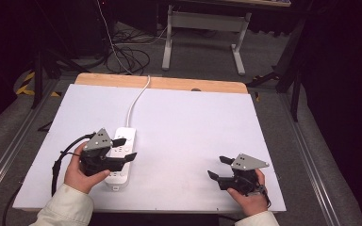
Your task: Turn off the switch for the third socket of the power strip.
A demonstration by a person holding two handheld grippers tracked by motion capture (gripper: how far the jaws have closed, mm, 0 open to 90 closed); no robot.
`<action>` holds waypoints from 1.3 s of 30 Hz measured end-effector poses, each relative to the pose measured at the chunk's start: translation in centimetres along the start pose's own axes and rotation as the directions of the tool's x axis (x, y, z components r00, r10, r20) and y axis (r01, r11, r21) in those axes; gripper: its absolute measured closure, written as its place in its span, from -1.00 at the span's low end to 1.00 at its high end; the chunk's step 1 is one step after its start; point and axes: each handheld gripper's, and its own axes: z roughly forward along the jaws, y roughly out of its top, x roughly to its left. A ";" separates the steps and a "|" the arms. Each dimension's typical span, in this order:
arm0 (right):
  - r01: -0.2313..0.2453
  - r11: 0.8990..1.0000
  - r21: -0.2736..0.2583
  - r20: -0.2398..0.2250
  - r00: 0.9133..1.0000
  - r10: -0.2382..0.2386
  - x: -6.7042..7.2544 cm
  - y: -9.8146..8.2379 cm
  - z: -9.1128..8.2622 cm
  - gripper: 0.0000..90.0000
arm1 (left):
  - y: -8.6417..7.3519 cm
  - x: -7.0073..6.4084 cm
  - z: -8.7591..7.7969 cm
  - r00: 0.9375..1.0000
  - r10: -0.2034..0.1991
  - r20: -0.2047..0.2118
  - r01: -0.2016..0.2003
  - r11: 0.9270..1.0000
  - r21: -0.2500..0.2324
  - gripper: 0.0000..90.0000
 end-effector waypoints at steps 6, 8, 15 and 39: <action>0.001 1.000 -0.001 -0.001 1.000 -0.001 0.0 0.0 0.0 -0.32 | 0.0 0.1 0.4 1.000 -0.030 0.001 0.030 0.998 0.053 -0.03; 0.001 1.000 -0.001 -0.002 1.000 -0.001 0.0 0.0 0.0 -0.32 | 0.0 0.2 0.5 0.999 -0.041 0.003 0.040 0.997 0.070 0.24; 0.000 1.000 0.000 -0.003 1.000 0.000 0.0 0.0 0.0 -0.32 | -0.1 0.5 0.9 0.998 -0.069 -0.008 0.070 0.987 0.147 0.97; 0.003 1.000 0.007 -0.009 1.000 -0.003 0.0 0.0 0.1 -0.32 | -0.3 0.6 2.7 0.995 -0.059 -0.079 0.084 0.928 0.363 1.00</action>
